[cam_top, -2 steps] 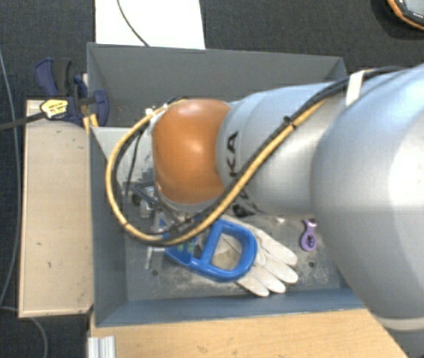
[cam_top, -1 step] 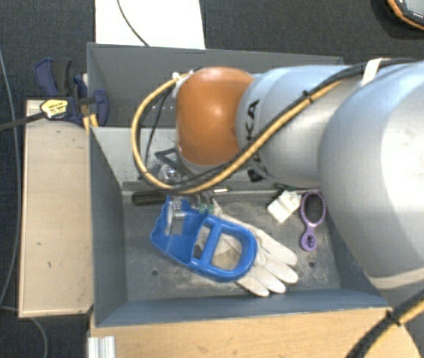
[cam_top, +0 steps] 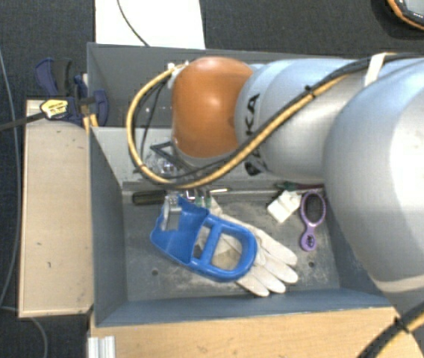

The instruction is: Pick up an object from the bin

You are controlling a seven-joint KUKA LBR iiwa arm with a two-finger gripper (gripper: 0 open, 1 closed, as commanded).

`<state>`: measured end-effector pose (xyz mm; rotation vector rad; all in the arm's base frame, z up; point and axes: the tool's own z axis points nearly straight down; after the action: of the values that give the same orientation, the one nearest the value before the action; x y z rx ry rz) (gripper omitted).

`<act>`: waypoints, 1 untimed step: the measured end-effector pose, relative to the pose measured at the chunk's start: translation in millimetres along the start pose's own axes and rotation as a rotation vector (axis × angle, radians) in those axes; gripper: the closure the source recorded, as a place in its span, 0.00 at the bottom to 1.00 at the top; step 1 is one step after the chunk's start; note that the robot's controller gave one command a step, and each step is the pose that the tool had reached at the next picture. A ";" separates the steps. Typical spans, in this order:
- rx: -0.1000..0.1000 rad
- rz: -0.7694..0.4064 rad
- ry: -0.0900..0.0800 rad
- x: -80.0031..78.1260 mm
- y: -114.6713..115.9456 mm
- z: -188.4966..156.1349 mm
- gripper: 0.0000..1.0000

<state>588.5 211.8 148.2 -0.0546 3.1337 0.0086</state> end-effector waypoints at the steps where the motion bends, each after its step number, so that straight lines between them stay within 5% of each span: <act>1: 0.005 0.044 0.006 14.8 -29.1 58.3 0.00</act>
Offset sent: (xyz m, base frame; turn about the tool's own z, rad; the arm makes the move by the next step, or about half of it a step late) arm -0.0083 -0.0286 0.1962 0.1107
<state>575.1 182.5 89.6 0.0149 3.1398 0.0003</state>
